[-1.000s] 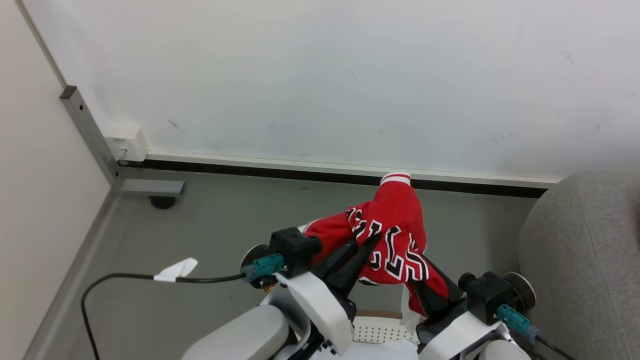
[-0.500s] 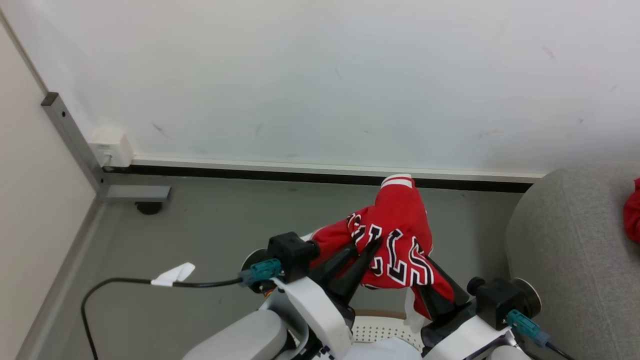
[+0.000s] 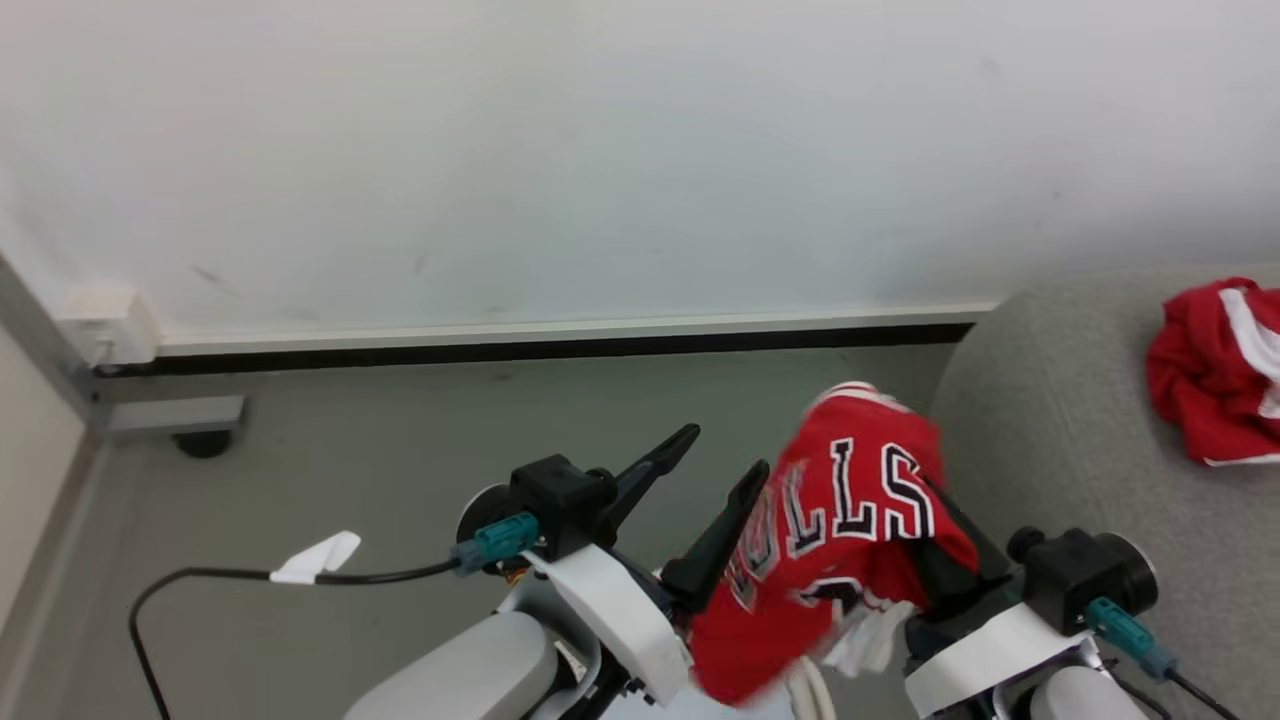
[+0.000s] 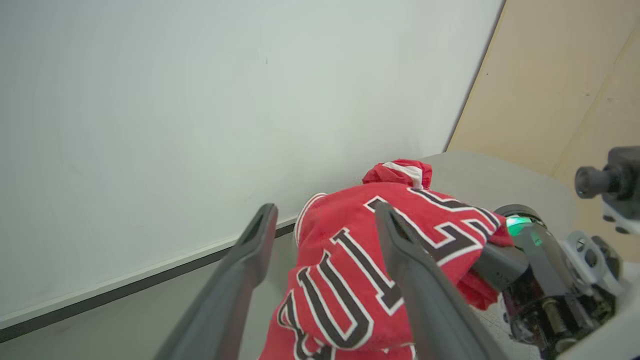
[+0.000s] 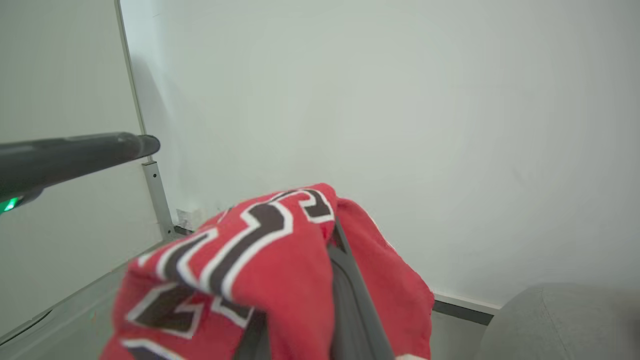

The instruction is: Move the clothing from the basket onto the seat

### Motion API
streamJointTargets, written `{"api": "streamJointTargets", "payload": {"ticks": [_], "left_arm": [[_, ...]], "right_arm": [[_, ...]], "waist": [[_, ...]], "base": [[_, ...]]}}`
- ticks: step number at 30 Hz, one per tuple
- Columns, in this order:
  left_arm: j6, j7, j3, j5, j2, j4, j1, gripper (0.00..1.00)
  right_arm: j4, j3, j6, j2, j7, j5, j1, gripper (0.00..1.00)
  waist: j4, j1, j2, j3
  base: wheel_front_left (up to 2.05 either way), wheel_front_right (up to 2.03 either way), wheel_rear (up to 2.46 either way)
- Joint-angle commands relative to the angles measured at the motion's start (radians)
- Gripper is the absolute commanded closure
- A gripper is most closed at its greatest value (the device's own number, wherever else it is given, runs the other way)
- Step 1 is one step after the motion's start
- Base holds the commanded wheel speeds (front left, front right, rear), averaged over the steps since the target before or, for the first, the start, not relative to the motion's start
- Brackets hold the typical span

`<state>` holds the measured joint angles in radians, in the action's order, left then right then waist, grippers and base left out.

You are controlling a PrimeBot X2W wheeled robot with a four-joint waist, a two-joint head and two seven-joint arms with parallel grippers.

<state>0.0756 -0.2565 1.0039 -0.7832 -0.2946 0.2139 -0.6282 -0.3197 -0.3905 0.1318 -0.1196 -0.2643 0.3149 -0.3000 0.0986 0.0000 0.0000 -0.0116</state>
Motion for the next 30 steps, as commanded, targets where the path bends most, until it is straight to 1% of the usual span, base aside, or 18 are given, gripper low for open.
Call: {"api": "streamJointTargets", "payload": {"ticks": [1,7,17,24,30], "left_arm": [[0.000,-0.004,-0.007,0.012,-0.006,-0.008,0.011,0.00],[-0.005,-0.007,-0.026,0.051,-0.020,-0.024,0.021,0.00],[-0.025,-0.008,-0.056,0.128,-0.018,-0.043,0.050,0.00],[-0.041,-0.008,-0.078,0.184,-0.018,-0.039,0.069,0.00],[-0.056,-0.008,-0.094,0.210,-0.006,-0.028,0.085,0.00]], "right_arm": [[0.010,0.014,-0.002,-0.010,0.000,-0.002,0.000,1.00],[0.035,0.061,-0.002,-0.025,0.000,-0.016,-0.008,1.00],[0.102,0.168,-0.002,-0.057,0.000,-0.032,0.020,1.00],[0.138,0.220,-0.002,-0.058,0.000,-0.032,0.045,1.00],[0.150,0.224,-0.002,-0.053,0.000,-0.031,0.057,1.00]], "waist": [[0.039,0.0000,0.0000,-0.016],[0.135,0.0000,0.0000,-0.043],[0.280,0.0000,0.0000,-0.070],[0.349,0.0000,0.0000,-0.086],[0.378,0.0000,0.0000,-0.089]], "base": [[0.00,0.00,0.00],[0.00,0.00,0.00],[0.00,0.00,0.00],[0.00,0.00,0.00],[0.00,0.00,0.00]]}}
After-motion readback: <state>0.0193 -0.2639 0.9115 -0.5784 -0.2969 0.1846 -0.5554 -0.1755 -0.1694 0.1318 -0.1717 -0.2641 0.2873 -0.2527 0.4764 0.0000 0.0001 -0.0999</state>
